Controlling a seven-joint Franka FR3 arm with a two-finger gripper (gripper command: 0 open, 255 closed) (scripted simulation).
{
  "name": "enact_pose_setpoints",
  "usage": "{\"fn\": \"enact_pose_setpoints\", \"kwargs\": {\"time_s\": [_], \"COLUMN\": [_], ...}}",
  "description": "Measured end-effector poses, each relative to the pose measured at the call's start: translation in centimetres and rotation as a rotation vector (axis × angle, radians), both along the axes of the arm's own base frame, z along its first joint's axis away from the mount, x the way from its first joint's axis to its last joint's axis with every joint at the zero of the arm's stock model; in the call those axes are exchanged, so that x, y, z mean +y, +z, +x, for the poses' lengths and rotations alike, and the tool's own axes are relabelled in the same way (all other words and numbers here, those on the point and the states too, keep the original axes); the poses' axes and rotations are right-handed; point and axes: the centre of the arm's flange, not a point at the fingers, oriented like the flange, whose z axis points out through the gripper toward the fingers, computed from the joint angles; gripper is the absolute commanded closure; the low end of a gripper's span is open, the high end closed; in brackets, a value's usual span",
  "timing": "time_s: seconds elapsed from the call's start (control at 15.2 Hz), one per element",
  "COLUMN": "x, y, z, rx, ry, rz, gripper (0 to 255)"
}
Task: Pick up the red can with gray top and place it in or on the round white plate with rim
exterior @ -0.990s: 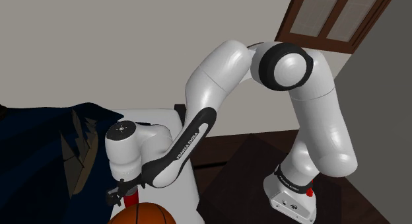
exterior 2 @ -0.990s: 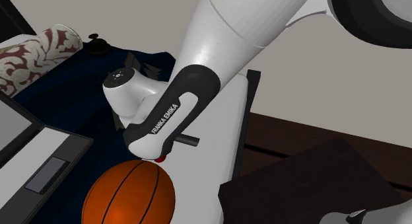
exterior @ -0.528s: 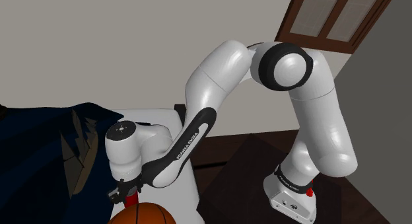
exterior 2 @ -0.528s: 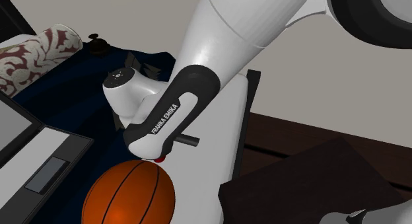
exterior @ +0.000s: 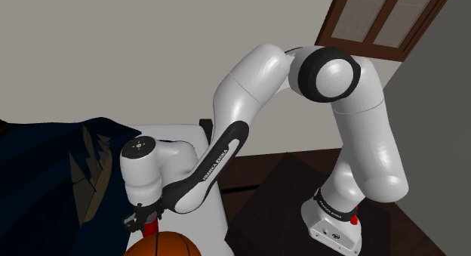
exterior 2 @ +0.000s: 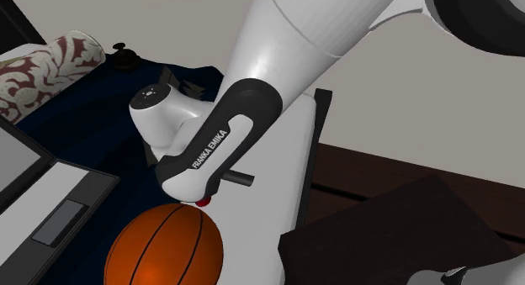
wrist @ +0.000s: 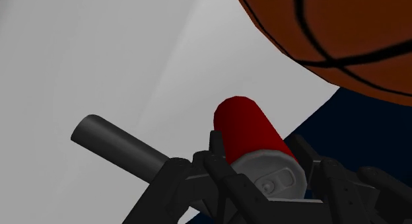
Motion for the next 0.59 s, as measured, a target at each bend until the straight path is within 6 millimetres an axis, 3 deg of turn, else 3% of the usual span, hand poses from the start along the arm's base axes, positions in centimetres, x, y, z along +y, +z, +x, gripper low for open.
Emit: {"fn": "enact_pose_setpoints", "kwargs": {"time_s": [0.59], "x": [0.0], "y": [4.6], "z": [0.2], "rx": [0.000], "ry": [0.000], "rz": [0.000], "gripper": [255]}}
